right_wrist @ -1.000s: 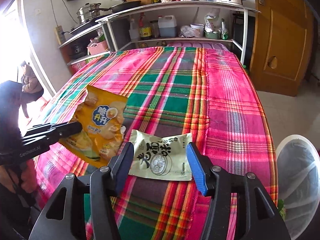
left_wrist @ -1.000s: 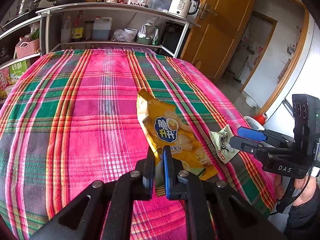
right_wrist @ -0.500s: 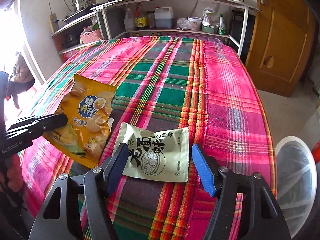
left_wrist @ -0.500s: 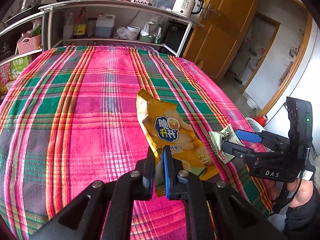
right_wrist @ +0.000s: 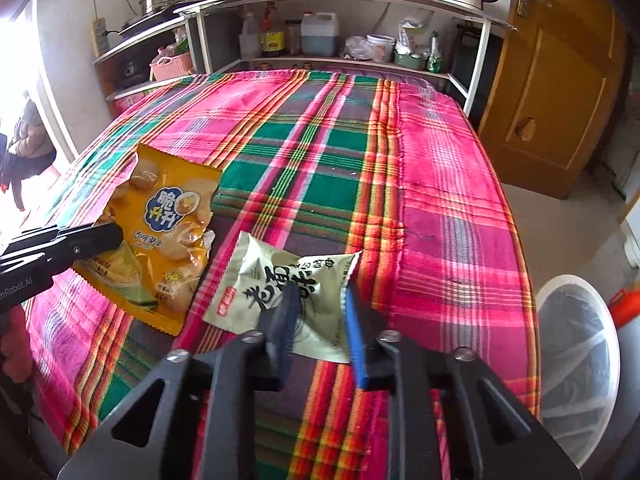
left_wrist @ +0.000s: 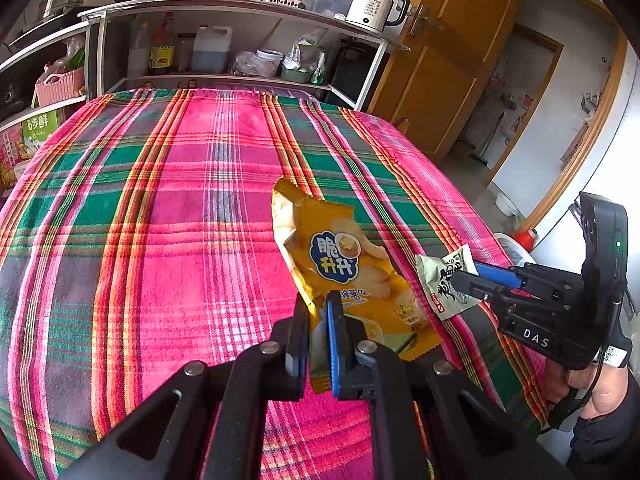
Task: Collect trash
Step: 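Lift and carry the yellow bag and white packet over the bin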
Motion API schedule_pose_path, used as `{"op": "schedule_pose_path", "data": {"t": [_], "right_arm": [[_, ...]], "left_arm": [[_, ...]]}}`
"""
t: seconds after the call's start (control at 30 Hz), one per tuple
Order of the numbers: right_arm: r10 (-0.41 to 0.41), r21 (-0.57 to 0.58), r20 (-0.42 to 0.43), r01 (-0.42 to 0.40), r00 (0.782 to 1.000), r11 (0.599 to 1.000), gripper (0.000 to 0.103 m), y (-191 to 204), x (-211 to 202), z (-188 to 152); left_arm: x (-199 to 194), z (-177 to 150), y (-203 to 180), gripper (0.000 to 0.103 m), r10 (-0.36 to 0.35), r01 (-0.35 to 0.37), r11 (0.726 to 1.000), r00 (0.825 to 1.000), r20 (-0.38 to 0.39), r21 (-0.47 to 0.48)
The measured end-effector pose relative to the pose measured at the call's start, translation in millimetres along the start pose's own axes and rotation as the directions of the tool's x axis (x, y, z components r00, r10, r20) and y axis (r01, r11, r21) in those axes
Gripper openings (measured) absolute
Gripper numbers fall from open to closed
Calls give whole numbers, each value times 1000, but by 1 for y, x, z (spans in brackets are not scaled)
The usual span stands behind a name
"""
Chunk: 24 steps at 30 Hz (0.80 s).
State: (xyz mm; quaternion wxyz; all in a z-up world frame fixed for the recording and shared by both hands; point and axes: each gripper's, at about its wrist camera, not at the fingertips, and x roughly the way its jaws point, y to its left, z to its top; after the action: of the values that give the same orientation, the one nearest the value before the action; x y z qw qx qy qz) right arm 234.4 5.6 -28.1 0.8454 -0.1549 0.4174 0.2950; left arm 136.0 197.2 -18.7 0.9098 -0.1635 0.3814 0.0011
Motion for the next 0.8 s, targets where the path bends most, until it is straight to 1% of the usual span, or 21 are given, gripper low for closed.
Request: {"op": "schedule_pose_path", "data": {"t": [0.03, 0.13, 0.27, 0.43, 0.8], "right_arm": [[3, 4, 1, -3, 1000, 1000, 14, -1, -1, -1], [10, 11, 9, -11, 1000, 1000, 1, -3, -4, -3], [49, 37, 29, -50, 998, 998, 1, -8, -13, -10], [71, 56, 64, -74, 995, 996, 1, -13, -30, -16], [58, 119, 137, -74, 989, 990, 0, -36, -70, -29]], "left_arm": [[0, 0, -1, 9, 1, -1, 1000, 1000, 1, 4], [-1, 0, -4, 9, 3, -3, 1000, 1000, 8, 13], [-5, -1, -8, 9, -4, 4, 1000, 1000, 22, 17], [-8, -3, -16, 9, -11, 11, 1000, 1000, 28, 22], [-18, 0, -56, 8, -59, 55, 996, 997, 49, 68]]}}
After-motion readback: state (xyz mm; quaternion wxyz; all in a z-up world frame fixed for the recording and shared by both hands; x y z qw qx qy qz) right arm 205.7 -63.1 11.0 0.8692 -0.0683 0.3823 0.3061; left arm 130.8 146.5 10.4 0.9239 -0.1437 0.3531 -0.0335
